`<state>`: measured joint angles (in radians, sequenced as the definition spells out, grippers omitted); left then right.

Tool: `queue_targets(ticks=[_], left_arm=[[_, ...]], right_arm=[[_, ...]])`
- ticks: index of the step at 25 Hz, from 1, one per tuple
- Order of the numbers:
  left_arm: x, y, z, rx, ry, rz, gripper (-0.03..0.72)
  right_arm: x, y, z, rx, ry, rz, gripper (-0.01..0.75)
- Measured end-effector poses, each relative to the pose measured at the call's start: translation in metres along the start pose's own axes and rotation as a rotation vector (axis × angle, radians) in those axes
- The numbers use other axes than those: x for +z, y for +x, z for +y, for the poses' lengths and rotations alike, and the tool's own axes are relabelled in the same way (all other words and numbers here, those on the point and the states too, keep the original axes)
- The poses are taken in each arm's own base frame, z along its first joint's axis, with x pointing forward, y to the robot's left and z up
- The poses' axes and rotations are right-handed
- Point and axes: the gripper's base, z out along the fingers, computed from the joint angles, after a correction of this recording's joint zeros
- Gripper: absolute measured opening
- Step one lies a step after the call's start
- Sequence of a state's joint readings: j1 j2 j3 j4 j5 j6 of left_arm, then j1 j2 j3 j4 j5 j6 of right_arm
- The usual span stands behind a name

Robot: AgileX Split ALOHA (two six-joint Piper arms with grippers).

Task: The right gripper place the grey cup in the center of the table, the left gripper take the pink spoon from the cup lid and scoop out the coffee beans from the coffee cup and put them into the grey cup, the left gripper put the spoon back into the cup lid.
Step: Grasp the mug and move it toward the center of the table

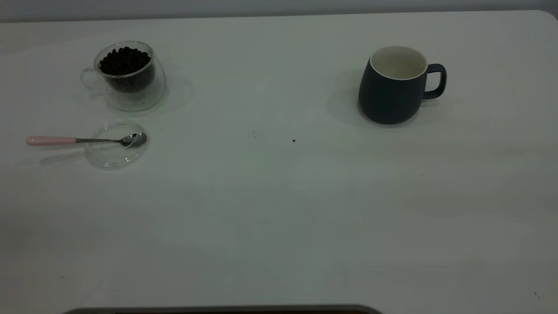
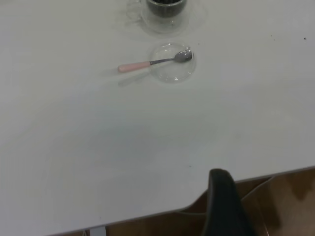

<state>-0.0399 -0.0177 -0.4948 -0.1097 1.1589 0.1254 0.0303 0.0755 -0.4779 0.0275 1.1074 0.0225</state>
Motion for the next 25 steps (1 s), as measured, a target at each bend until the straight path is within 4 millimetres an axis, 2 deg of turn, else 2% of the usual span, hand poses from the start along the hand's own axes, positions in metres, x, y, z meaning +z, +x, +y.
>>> queue_targets(ticks=[3,8,10,20,23,25], left_arm=[[0.000,0.000,0.000,0.000,0.000,0.000,0.496],[0.000,0.000,0.000,0.000,0.000,0.000,0.496],[0.000,0.000,0.000,0.000,0.000,0.000,0.496],[0.000,0.000,0.000,0.000,0.000,0.000,0.496],[0.000,0.000,0.000,0.000,0.000,0.000,0.496],[0.000,0.000,0.000,0.000,0.000,0.000,0.496]], right_arm=[[0.015,-0.019,0.003,0.003,-0.033,0.041,0.481],[0.065,-0.054,0.006,-0.100,-0.068,0.098,0.580],[0.092,-0.066,0.007,-0.176,-0.081,0.112,0.598],[0.231,-0.119,0.010,-0.478,-0.205,0.315,0.594],[0.279,-0.130,0.011,-0.592,-0.252,0.337,0.592],[0.314,-0.131,0.010,-0.692,-0.286,0.358,0.592]])
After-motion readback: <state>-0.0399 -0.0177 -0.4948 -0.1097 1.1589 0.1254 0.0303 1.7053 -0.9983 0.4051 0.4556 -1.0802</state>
